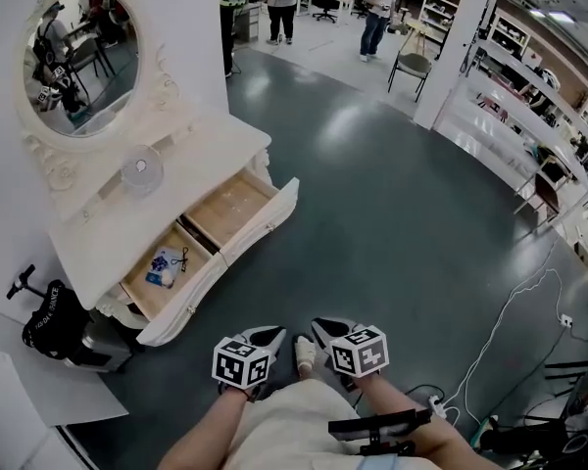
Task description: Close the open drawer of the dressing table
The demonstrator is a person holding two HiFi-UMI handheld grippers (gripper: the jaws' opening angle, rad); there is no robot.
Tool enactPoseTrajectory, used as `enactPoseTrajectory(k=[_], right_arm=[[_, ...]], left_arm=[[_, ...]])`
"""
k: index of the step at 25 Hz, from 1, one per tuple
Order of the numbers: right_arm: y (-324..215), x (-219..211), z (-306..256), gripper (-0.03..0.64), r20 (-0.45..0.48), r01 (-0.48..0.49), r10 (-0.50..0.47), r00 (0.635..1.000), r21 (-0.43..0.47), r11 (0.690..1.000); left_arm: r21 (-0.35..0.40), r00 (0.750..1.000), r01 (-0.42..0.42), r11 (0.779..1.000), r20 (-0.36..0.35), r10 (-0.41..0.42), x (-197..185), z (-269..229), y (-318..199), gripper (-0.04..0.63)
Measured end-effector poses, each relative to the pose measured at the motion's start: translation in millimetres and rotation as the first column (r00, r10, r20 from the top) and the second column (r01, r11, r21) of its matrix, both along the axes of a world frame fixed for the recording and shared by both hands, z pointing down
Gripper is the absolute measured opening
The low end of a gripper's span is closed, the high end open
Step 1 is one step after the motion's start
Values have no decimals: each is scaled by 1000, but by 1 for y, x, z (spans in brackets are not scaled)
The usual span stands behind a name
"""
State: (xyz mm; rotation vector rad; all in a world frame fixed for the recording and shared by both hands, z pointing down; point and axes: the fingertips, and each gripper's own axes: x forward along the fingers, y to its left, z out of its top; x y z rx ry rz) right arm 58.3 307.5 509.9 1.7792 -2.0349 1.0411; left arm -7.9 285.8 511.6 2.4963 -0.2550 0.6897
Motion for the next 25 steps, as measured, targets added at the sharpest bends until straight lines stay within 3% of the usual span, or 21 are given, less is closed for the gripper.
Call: enactPoseTrajectory(k=[13, 25], right_arm=[[-84, 53, 8, 18, 11, 93, -93, 996, -23, 995], [-127, 88, 7, 18, 6, 145, -145, 989, -31, 989]], left_arm=[[-26, 996, 91, 996, 12, -91, 54, 7, -81, 9], [-38, 990, 142, 989, 24, -141, 86, 10, -119, 9]])
